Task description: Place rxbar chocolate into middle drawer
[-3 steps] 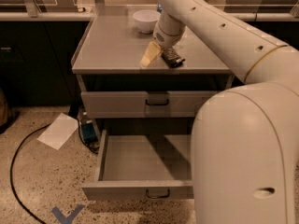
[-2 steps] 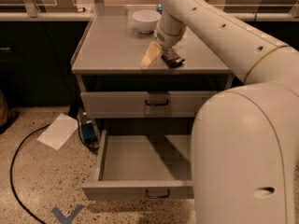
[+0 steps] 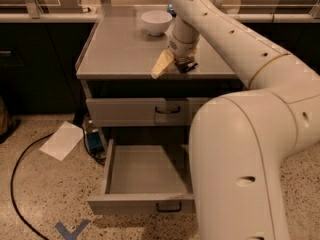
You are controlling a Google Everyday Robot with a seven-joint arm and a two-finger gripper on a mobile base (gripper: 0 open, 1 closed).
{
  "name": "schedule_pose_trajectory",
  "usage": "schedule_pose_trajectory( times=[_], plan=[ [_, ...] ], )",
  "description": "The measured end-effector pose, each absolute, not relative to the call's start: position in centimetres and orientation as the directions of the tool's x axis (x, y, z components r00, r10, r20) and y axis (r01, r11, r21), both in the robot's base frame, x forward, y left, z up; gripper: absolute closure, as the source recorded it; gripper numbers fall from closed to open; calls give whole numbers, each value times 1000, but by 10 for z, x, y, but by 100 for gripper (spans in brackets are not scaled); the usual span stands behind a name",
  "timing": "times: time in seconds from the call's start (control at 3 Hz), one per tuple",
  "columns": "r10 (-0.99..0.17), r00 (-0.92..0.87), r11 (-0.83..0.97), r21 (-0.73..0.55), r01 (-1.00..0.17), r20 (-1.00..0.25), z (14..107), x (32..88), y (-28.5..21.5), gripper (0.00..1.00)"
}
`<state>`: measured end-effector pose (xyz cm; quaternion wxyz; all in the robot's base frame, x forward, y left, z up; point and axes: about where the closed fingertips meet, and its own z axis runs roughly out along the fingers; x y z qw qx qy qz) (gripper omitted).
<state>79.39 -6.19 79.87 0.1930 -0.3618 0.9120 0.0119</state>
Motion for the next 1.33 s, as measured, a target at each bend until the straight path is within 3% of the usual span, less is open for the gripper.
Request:
schedule_pose_trajectory(
  times=[0.33,0.67,1.33],
  plan=[
    [-594,-724,773,2,-635,-351,799,794,-65,0],
    [-591,-716,770,5,-638,-373,810,798,-61,0],
    [-591,-716,770,5,-638,-372,809,798,-61,42]
  ],
)
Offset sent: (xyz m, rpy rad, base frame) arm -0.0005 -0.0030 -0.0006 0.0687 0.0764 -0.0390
